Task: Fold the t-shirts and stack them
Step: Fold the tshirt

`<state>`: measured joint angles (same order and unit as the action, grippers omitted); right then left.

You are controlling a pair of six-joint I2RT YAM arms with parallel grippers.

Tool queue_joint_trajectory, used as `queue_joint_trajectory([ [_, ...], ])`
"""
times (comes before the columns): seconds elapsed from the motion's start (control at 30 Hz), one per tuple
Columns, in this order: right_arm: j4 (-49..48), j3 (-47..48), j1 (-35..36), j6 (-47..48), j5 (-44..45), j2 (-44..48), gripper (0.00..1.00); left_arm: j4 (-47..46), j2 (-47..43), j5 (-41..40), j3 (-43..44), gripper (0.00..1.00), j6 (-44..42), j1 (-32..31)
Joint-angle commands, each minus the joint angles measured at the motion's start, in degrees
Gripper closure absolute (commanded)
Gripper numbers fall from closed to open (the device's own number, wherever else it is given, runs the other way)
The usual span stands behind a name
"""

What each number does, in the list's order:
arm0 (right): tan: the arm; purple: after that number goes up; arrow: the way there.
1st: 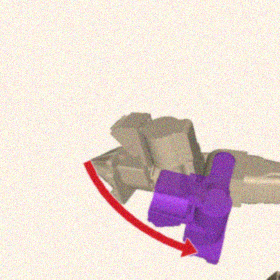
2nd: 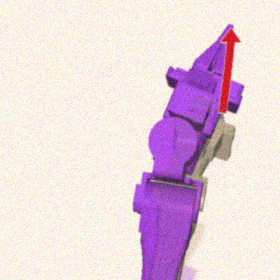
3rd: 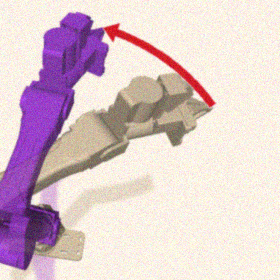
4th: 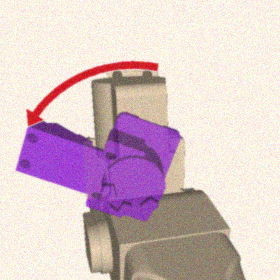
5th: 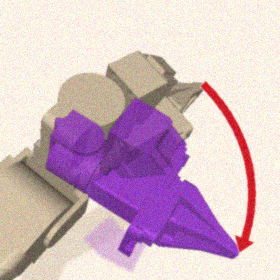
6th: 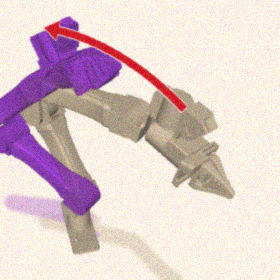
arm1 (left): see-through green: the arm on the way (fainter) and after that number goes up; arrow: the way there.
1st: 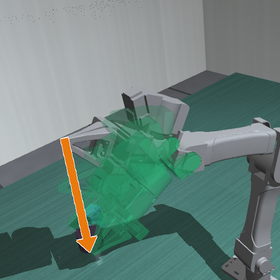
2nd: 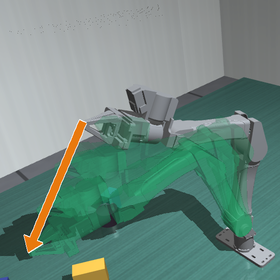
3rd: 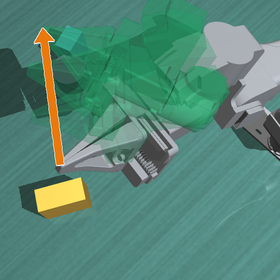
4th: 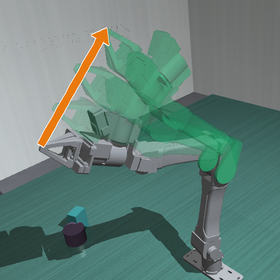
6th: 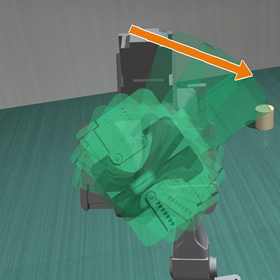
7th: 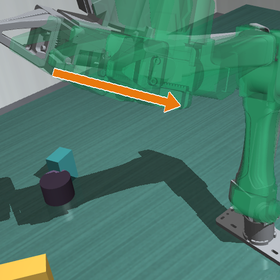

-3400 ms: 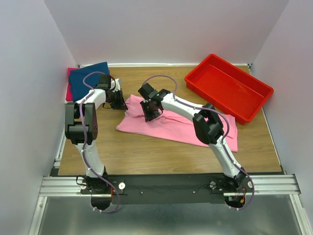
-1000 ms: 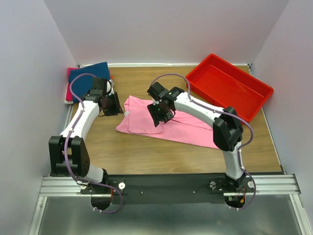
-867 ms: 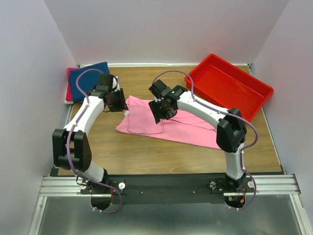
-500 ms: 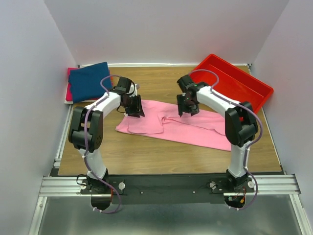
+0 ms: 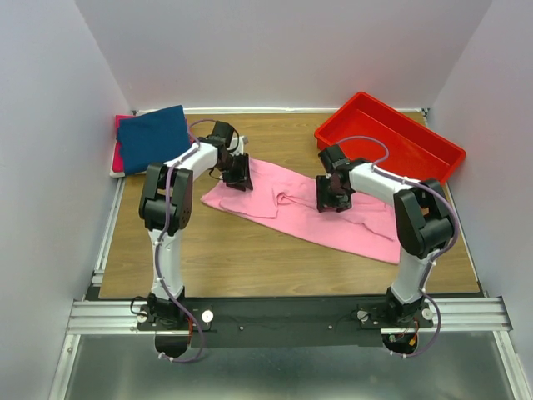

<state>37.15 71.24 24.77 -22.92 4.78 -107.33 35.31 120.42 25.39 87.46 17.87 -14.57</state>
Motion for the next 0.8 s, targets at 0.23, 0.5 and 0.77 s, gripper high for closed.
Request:
queue_joint_trajectory([
  [0.23,0.56,-7.26,3.87,-10.47,-13.39,5.90,0.36,9.24,19.23,-15.19,25.79,0.58,-6.09,0.15],
  [0.5,4.77,0.98,8.36,-12.77,-11.03,5.81,0.37,9.61,25.13,-15.11,40.24,0.58,-6.36,0.15],
  [0.77,10.23,5.58,8.36,-7.94,-5.13,6.43,0.35,2.67,13.72,-12.47,34.90,0.58,-3.19,0.15],
])
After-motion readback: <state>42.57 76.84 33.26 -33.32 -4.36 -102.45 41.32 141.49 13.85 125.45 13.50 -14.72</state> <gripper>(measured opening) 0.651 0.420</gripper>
